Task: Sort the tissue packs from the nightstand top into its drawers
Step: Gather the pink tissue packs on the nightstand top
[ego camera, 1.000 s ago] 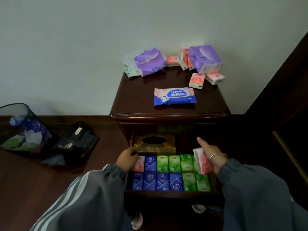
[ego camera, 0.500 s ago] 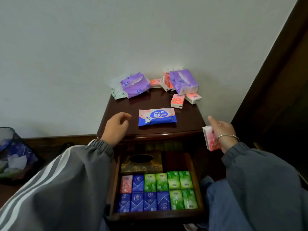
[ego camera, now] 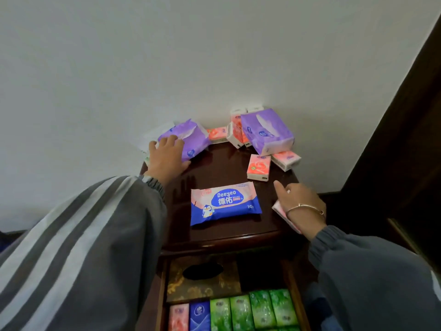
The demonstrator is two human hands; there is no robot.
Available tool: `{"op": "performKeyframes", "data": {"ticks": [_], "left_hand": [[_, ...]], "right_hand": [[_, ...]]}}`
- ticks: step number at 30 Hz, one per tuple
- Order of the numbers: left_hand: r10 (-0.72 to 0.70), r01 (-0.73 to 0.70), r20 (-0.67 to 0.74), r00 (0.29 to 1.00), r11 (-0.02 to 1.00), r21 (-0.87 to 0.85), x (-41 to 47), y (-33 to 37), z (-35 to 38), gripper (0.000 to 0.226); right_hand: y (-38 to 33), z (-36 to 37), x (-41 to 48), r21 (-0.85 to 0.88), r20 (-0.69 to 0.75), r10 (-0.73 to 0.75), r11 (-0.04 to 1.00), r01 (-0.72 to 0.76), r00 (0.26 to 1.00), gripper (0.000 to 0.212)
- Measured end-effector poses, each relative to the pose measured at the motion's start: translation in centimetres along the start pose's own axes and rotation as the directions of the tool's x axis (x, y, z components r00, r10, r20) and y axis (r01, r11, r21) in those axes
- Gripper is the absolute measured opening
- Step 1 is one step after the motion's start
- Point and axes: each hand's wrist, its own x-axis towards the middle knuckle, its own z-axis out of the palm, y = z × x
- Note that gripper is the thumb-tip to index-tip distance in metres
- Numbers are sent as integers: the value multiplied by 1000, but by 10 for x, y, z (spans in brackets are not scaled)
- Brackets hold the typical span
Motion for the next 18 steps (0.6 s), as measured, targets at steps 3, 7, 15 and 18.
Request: {"op": "performKeyframes", "data": {"ticks": [3, 7, 15, 18], "left_hand": [[105, -110, 33, 994, 968, 224, 10, 0, 20, 44], [216, -196, -38, 976, 936, 293, 11, 1, 25, 27], [-52, -78, -589, 807, 978, -192, -16, -23, -57, 12], [185, -333, -675, 715, 938, -96, -57, -12, -91, 15]], "right_hand": [[2, 5, 0, -50, -22, -6, 999, 4, 1000, 55], [4, 6, 3, -98, -32, -7, 995, 4, 999, 53], [2, 0, 0, -70, 12, 8, 998, -7, 1000, 51], [1, -12, -9, 153, 44, -22, 988, 15, 999, 44]]}}
